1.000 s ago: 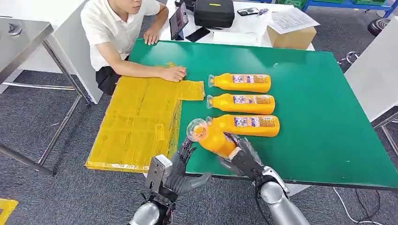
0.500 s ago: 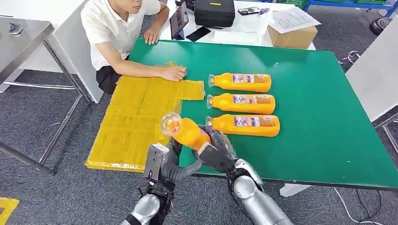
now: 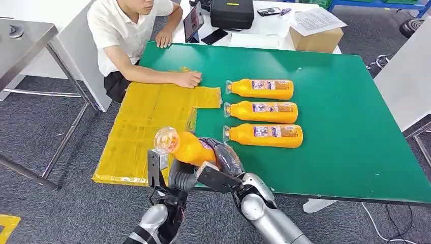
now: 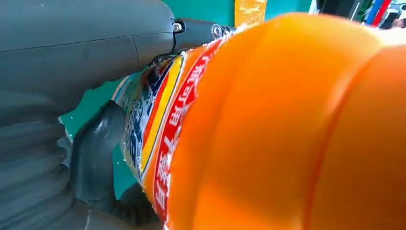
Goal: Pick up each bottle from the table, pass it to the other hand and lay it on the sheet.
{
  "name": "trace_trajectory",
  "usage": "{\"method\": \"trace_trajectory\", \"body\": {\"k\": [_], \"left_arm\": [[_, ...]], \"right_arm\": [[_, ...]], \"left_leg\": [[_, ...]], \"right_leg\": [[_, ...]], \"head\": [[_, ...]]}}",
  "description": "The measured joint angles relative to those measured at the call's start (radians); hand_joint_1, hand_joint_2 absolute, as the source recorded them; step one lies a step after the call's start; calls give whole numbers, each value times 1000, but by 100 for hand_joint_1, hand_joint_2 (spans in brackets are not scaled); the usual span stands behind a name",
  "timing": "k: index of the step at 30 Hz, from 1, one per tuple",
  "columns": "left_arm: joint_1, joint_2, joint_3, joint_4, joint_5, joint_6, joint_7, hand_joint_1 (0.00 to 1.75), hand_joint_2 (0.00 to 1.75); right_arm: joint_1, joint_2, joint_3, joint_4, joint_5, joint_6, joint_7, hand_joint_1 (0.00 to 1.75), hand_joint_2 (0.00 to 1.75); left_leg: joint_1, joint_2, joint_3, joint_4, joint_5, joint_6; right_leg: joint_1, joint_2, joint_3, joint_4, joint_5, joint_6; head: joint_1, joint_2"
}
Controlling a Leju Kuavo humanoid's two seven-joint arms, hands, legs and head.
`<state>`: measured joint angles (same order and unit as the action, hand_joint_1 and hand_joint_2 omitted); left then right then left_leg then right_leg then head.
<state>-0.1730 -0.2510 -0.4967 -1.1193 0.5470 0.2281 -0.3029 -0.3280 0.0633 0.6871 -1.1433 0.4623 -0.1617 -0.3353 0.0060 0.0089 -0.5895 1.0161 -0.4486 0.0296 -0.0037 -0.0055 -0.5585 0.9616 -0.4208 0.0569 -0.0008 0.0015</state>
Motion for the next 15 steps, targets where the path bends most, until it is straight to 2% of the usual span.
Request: {"method": "trace_trajectory", "body": {"k": [8,9,10,11,14,15], "left_arm": [[13,2,15,-33,8,0,5,0,175],[14,2,16,-37,10,0,2,12,175],[15,2,18,-40,11,0,-7,155,175],[19,2,20,-46,11,3,-17,175,175],[32,2,30,-73,15,32,-40,175,175],[37,2,32,-83,15,42,-45,175,175]], "right_arm": [[-19,-5,28,1,-14,1,-1,175,175],[-20,-6,29,1,-14,1,-1,175,175],[-21,-7,31,1,-14,2,-1,175,175],[-22,-8,35,2,-15,3,-3,175,175],[-27,-7,51,5,-19,12,-9,175,175],[-29,-6,57,6,-20,14,-8,129,175]], "left_leg": [[0,0,0,0,0,0],[0,0,0,0,0,0],[0,0,0,0,0,0],[0,0,0,0,0,0],[0,0,0,0,0,0],[0,0,0,0,0,0]], "right_leg": [[0,0,0,0,0,0],[0,0,0,0,0,0],[0,0,0,0,0,0],[0,0,0,0,0,0],[0,0,-1,0,0,0],[0,0,-1,0,0,0]], "head": [[0,0],[0,0],[0,0],[0,0],[0,0],[0,0]]}}
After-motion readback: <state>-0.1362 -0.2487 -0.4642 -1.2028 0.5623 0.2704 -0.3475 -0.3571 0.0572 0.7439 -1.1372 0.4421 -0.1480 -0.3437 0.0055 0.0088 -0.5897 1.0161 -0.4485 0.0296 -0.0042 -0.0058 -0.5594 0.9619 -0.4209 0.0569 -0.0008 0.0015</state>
